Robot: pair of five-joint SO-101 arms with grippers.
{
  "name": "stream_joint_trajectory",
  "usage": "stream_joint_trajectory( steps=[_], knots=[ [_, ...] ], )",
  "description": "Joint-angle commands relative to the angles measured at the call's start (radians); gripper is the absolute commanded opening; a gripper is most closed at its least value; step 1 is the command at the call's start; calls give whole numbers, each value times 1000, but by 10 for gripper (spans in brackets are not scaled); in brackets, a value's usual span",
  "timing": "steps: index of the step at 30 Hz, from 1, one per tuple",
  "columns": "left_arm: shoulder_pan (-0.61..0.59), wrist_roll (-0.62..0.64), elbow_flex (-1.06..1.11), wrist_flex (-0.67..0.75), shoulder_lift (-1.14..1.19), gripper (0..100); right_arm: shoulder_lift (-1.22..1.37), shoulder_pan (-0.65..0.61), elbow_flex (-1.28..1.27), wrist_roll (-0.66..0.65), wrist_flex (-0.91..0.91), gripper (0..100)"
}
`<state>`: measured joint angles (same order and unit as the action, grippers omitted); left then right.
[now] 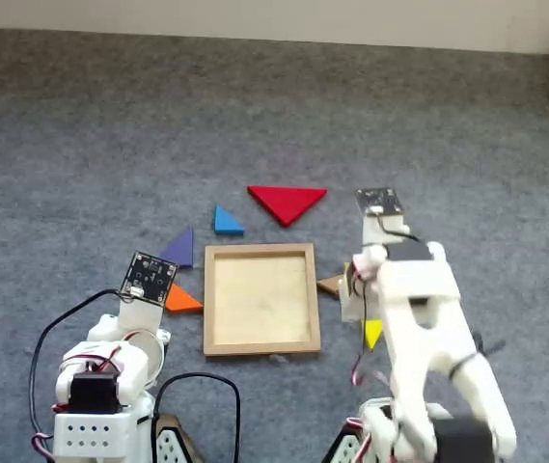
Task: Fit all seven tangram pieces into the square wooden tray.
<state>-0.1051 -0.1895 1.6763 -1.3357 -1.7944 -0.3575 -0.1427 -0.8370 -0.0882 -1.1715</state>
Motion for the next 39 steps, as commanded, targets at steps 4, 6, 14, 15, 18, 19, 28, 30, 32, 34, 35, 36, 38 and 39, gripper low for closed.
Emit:
stream_joint_trajectory(
  steps=[4, 6, 14, 15, 18, 19, 28, 30, 32, 34, 35, 36, 38, 39],
  knots=[
    [18, 8, 19, -5, -19, 7, 220, -18, 151, -11, 19, 351],
    [18, 8, 19, -5, -19, 7, 265, -18, 153, -11, 62, 351],
    [18, 8, 19, -5, -19, 7, 351, -30, 159, -58, 139, 351],
    [18, 8, 19, -5, -19, 7, 351, -30, 160, -77, 139, 351],
    [18, 8, 19, -5, -19, 7, 351, -30, 160, -115, 140, 351],
    [18, 8, 19, -5, -19, 7, 351, -30, 160, -132, 140, 351],
    [18, 8, 19, -5, -19, 7, 355, -36, 193, -209, 142, 350],
    [18, 8, 19, -5, -19, 7, 355, -53, 188, -210, 142, 345],
    [18, 8, 19, -5, -19, 7, 354, -68, 185, -210, 142, 304],
    [18, 8, 19, -5, -19, 7, 351, -73, 185, -210, 142, 238],
    [18, 8, 19, -5, -19, 7, 351, -73, 186, -210, 142, 210],
    [18, 8, 19, -5, -19, 7, 351, -71, 188, -212, 142, 183],
    [18, 8, 19, -5, -19, 7, 351, -70, 188, -215, 142, 155],
    [18, 8, 19, -5, -19, 7, 351, -70, 188, -213, 140, 152]
  ],
)
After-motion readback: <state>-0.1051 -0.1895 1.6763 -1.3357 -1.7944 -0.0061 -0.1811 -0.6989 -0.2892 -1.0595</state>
